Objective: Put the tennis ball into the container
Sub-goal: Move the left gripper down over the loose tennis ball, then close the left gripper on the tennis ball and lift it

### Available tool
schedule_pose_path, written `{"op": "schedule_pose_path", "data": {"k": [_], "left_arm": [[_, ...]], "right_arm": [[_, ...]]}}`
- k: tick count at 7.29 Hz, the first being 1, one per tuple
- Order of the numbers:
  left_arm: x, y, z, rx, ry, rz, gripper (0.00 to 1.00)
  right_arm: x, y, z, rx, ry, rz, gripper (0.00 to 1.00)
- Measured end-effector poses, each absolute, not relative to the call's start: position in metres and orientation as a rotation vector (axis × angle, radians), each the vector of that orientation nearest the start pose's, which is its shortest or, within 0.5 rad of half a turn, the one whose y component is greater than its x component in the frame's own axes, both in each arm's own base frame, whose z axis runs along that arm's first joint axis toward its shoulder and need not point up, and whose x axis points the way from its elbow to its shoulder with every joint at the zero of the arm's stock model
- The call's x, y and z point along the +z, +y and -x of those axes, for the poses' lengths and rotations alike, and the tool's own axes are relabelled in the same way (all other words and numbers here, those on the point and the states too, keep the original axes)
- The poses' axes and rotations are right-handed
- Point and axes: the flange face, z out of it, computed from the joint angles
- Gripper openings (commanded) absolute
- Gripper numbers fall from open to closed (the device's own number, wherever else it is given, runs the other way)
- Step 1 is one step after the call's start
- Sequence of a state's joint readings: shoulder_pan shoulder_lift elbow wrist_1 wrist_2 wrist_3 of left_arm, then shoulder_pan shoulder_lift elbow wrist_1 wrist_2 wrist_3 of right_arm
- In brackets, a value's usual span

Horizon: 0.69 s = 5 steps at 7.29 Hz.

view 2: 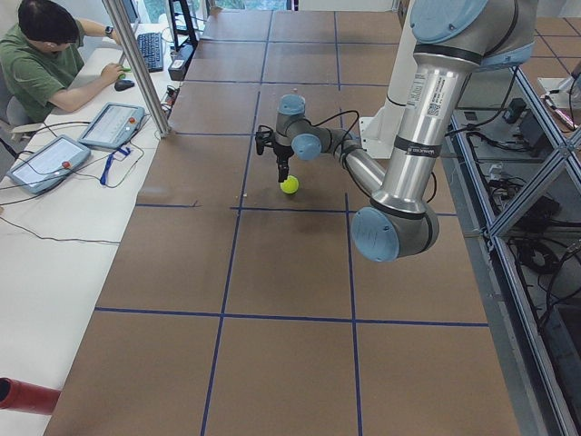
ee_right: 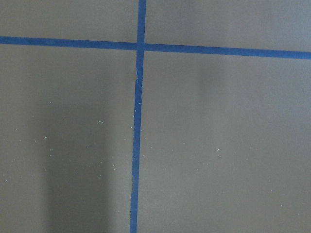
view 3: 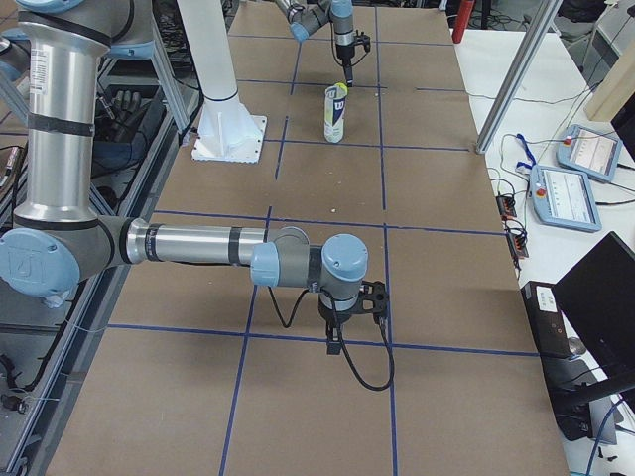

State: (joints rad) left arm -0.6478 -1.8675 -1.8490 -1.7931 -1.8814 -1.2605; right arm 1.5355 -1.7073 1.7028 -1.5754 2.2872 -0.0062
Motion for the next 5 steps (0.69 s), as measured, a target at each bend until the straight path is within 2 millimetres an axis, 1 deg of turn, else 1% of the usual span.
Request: {"op": "schedule_pose_path", "data": {"k": [5], "left_arm": [[0.374, -0.429, -0.434, -0.178, 0.787, -0.088, 1.0]], "right_arm": [[0.661, -0.436, -0.053, -0.037, -0.716, 0.018, 1.0]]}}
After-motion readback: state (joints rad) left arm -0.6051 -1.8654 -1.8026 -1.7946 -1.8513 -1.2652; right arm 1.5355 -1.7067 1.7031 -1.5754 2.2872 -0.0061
